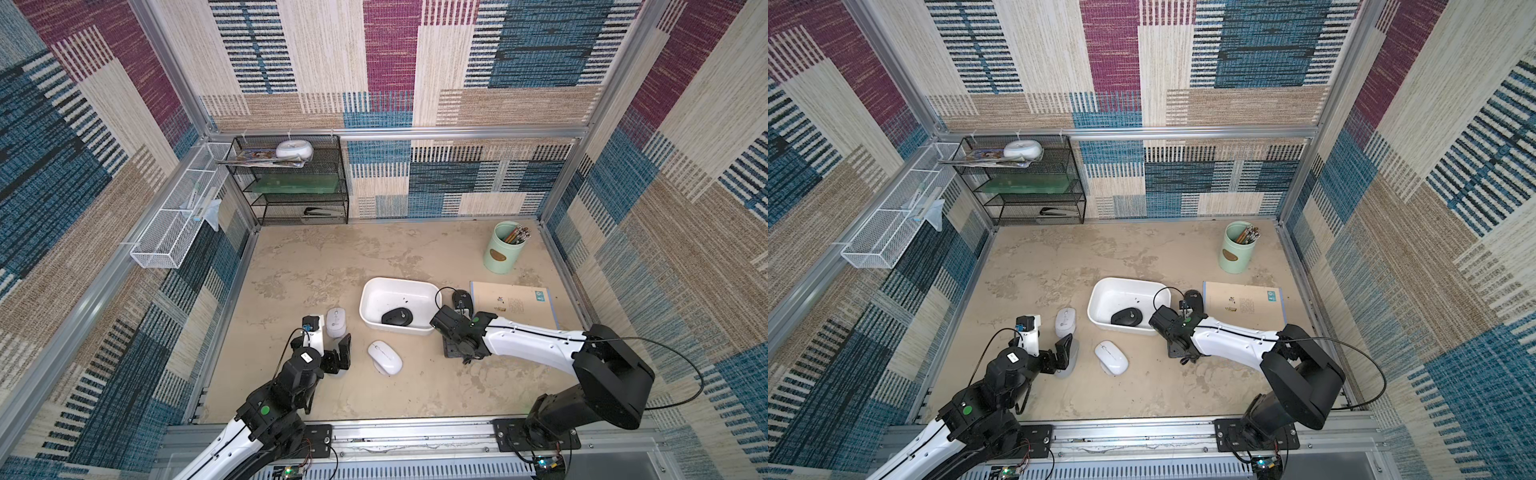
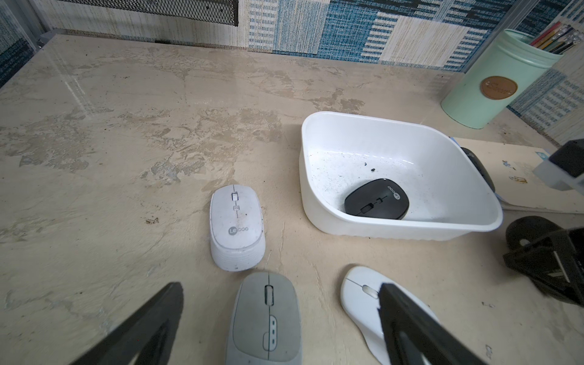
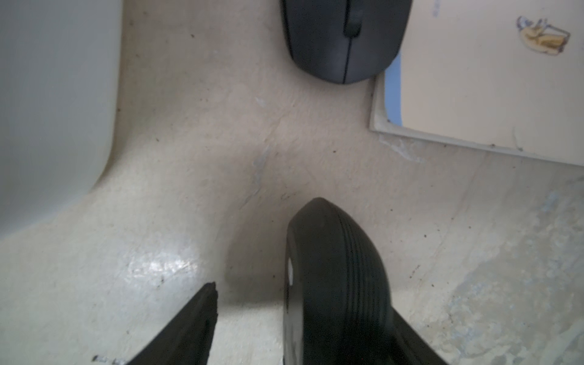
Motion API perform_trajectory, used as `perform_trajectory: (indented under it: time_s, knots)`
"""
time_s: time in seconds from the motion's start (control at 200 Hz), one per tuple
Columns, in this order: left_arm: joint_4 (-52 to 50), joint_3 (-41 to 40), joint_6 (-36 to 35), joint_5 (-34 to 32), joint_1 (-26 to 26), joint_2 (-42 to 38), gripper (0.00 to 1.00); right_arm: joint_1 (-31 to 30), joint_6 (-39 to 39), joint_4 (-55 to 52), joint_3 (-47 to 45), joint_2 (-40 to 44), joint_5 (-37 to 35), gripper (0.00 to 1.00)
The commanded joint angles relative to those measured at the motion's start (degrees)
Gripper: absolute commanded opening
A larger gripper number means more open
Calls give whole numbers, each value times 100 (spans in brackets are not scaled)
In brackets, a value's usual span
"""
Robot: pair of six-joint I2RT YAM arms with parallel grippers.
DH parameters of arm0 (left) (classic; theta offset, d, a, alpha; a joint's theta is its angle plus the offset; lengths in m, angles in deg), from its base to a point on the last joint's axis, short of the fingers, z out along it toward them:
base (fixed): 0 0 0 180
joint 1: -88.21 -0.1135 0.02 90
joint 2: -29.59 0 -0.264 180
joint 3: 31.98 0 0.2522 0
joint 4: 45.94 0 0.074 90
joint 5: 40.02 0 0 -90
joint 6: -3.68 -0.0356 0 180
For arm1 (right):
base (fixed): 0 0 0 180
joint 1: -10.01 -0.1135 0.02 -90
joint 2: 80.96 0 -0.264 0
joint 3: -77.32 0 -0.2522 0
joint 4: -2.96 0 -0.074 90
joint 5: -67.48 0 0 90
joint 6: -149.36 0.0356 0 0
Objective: Take out the mouse from the storage box
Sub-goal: Place the mouse at the center of the board, then pick up the mouse from the storage box.
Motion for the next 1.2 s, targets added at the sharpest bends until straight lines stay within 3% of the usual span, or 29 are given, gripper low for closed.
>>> perform_trajectory:
  time_s: [0.0,0.466,0.646,0.887,1.192]
  knots:
    - [196,73,-6,-38,-4,74,100,-49,-81,148,66,58,166,75]
    - [412,165,1,269,-4,484,100,-150,-156,200,102,544,336,77]
    - [763,1098,179,1322,0,2273,100,-72,-399,515,-103,1207,290,83]
    - [192,3131,-531,2554,0,5027,99,203,-818,1030,-379,1579,357,84]
    - [-470,4297,-1549,2762,-4,6729,93,428,-960,1701,-757,1846,740,84]
